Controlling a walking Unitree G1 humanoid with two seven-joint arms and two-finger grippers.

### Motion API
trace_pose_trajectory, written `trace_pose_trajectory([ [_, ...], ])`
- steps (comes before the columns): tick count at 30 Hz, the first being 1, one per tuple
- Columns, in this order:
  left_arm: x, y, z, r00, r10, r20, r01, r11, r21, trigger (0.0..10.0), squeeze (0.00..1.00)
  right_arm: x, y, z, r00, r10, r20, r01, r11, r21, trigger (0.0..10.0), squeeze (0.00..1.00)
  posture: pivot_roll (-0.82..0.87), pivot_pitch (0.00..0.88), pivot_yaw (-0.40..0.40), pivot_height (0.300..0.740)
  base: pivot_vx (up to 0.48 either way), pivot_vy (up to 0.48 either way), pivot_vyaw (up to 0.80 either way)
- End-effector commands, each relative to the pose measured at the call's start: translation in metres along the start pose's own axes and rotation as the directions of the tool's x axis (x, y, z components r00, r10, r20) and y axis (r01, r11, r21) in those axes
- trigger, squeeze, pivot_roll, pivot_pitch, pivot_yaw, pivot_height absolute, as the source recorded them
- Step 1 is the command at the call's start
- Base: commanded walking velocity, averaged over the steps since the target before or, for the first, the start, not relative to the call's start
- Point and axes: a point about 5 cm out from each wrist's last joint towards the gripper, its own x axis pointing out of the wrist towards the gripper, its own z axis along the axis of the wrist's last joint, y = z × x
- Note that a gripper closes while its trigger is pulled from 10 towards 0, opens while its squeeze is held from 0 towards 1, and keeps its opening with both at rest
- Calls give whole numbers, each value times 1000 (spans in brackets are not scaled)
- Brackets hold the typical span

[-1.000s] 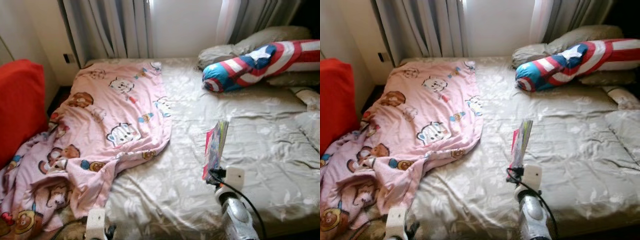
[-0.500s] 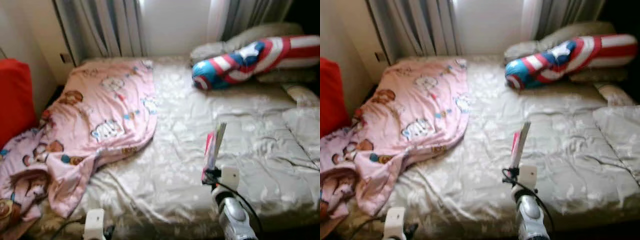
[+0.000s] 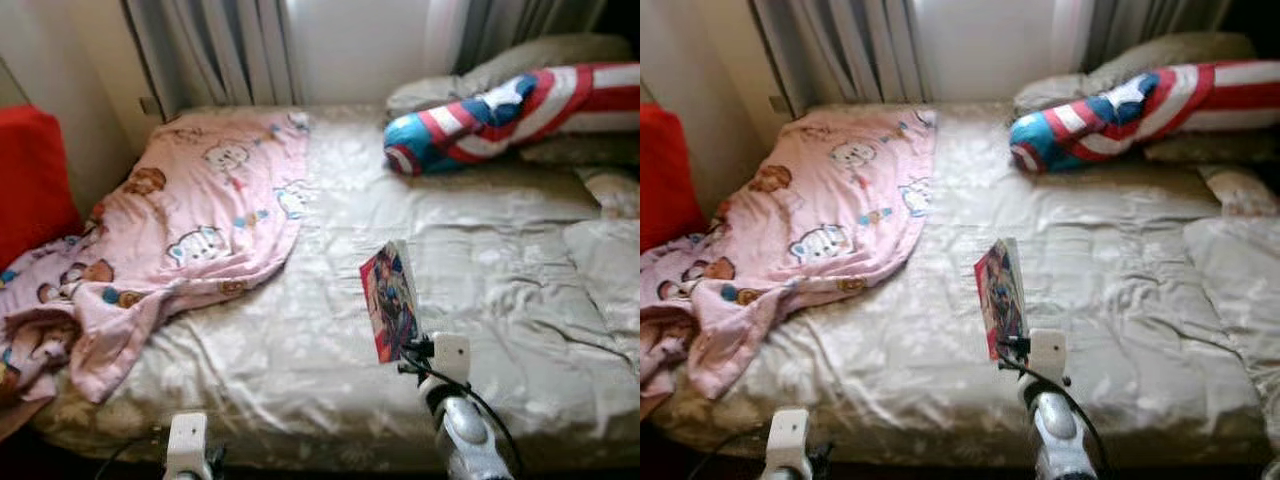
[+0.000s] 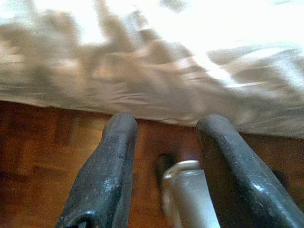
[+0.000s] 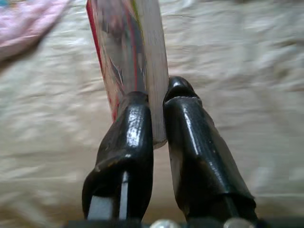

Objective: Clean up the room

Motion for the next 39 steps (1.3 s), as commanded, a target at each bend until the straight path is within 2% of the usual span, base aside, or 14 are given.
trace_pose_trajectory([
  [1, -3, 9, -7, 1000, 17, -25, -17, 1000, 16, 10000, 0, 6, 8, 16, 997, 15, 73, -16, 1000, 4, 10000, 0, -16, 19, 12, 709, 0, -292, 0],
  [23, -4, 9, -9, 1000, 15, -27, -15, 1000, 16, 10000, 0, 5, 8, 15, 997, 10, 72, -11, 1000, 8, 10000, 0, -15, 25, 11, 709, 0, -289, 0],
  [39, -4, 10, -8, 1000, 17, -26, -18, 1000, -8, 10000, 0, 5, 7, 13, 998, 5, 58, -6, 1000, 11, 10000, 0, -15, 27, 8, 709, 0, 0, 0],
])
